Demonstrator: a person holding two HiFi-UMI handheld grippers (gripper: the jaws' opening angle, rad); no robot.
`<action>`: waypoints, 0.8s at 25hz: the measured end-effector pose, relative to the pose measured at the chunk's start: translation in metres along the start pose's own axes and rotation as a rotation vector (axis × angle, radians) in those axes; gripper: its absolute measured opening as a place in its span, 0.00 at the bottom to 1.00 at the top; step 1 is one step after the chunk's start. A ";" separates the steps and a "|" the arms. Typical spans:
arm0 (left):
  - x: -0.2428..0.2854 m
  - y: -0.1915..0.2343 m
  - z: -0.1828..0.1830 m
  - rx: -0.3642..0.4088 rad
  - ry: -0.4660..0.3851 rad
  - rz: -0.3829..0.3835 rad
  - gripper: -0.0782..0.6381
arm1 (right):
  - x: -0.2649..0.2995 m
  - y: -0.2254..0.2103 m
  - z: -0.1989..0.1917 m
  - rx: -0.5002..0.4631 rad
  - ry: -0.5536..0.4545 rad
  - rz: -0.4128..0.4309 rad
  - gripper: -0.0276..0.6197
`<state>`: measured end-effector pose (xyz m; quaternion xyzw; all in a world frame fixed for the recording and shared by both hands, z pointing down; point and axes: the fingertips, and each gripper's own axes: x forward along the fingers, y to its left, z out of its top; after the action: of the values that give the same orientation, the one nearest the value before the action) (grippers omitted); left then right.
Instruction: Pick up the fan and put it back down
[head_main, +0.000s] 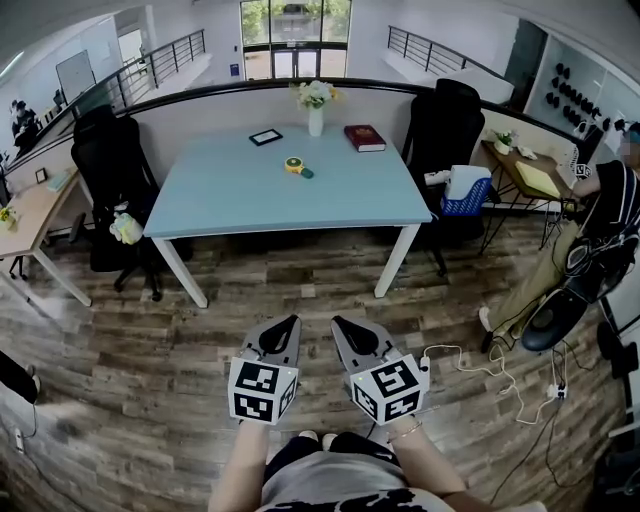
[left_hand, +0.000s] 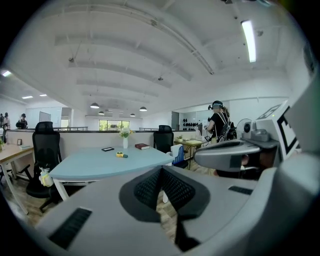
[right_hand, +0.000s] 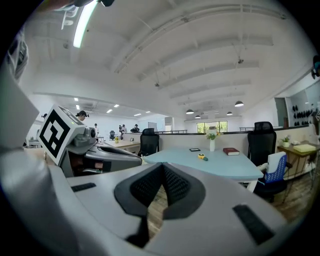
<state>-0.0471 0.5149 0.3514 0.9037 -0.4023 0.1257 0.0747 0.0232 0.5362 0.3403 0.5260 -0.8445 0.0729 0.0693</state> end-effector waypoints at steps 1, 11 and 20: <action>-0.001 -0.001 0.001 0.005 -0.009 -0.010 0.12 | 0.000 0.001 -0.001 -0.003 -0.007 -0.004 0.05; -0.006 0.011 -0.001 0.017 -0.023 -0.056 0.12 | 0.014 0.011 -0.006 -0.036 0.007 -0.029 0.20; -0.006 0.032 -0.015 0.016 0.002 -0.083 0.12 | 0.031 0.007 -0.004 -0.041 -0.058 -0.130 0.57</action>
<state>-0.0777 0.5019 0.3654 0.9201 -0.3633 0.1267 0.0729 0.0037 0.5121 0.3495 0.5800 -0.8116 0.0359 0.0602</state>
